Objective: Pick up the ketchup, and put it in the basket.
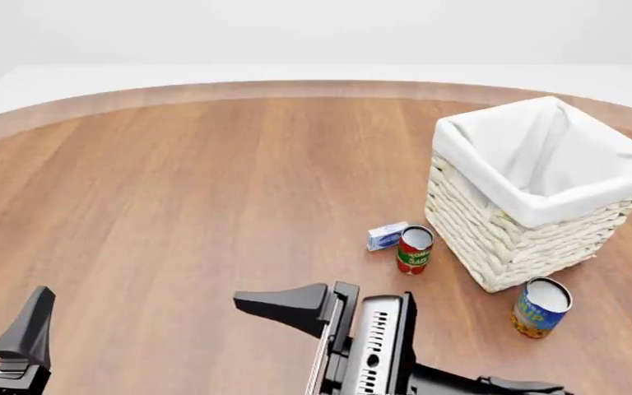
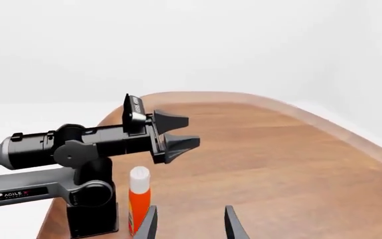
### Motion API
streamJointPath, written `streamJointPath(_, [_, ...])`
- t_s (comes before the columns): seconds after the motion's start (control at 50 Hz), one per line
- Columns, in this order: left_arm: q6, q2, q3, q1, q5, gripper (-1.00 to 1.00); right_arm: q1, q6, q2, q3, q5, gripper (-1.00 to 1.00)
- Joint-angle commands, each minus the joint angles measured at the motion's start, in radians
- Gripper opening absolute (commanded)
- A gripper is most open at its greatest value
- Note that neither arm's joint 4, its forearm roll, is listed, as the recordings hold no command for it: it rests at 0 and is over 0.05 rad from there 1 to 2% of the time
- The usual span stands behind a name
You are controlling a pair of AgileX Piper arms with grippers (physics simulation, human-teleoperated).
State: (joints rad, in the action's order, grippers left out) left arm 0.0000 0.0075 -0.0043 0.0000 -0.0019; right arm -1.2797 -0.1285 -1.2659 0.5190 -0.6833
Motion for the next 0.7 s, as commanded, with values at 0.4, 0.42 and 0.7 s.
streamJointPath(0.4, [0.000, 0.000, 0.000, 0.000, 0.000, 1.00, -0.083, 0.068, -0.200, 0.140, -0.011, 1.00])
streamJointPath(0.42, [0.000, 0.000, 0.000, 0.000, 0.000, 1.00, -0.085, 0.067, -0.204, 0.142, -0.012, 1.00])
streamJointPath(0.7, [0.000, 0.000, 0.000, 0.000, 0.000, 1.00, -0.131, 0.152, -0.276, 0.208, 0.003, 1.00])
